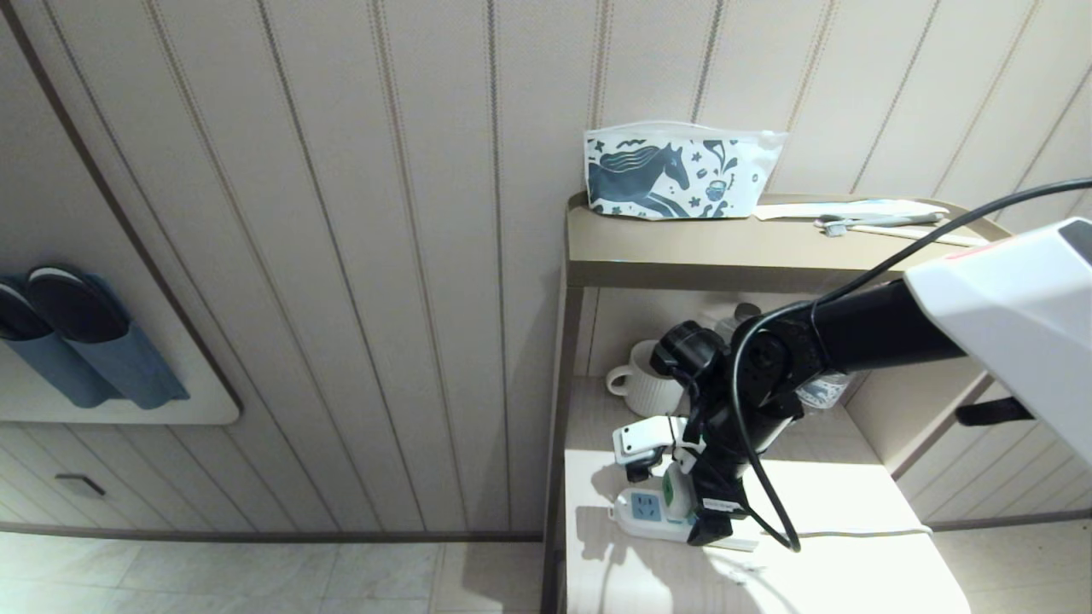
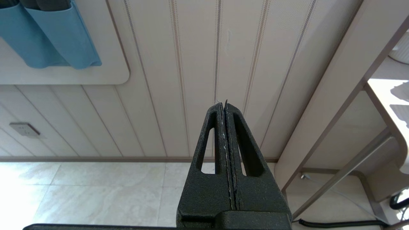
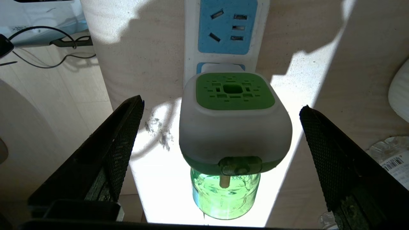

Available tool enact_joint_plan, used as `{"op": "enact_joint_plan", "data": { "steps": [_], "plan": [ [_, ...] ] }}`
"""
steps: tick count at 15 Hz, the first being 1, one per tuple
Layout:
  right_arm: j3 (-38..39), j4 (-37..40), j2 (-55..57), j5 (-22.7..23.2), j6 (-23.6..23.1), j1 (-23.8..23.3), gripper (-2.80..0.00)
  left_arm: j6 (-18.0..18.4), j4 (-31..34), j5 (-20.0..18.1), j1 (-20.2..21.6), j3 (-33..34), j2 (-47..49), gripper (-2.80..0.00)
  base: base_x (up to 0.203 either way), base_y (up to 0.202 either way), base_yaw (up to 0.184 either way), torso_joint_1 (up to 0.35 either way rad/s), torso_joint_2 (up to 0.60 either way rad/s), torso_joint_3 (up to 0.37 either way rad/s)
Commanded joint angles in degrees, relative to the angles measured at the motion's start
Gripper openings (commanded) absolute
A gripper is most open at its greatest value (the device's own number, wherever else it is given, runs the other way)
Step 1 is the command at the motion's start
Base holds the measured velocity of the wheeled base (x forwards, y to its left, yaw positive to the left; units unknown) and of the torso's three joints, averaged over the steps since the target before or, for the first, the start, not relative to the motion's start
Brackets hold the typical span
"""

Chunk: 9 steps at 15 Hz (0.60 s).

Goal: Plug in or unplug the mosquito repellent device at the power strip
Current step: Hold the socket with your left hand and unplug it with your right hand

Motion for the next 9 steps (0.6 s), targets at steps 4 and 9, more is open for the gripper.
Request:
{"op": "enact_joint_plan", "data": {
  "steps": [4, 9],
  "plan": [
    [-0.84, 0.09, 1.72, 0.02, -0.26, -0.11, 0.00, 0.00, 0.02, -0.02, 0.00, -0.01, 0.08, -2.80, 0.000, 0.000, 0.000, 0.000, 0.00, 0.000],
    [-1.22, 0.09, 2.69, 0.11, 0.00, -0.20, -2.80, 0.00, 0.03, -0.03, 0.00, -0.01, 0.07, -2.80, 0.000, 0.000, 0.000, 0.000, 0.00, 0.000]
  ]
}}
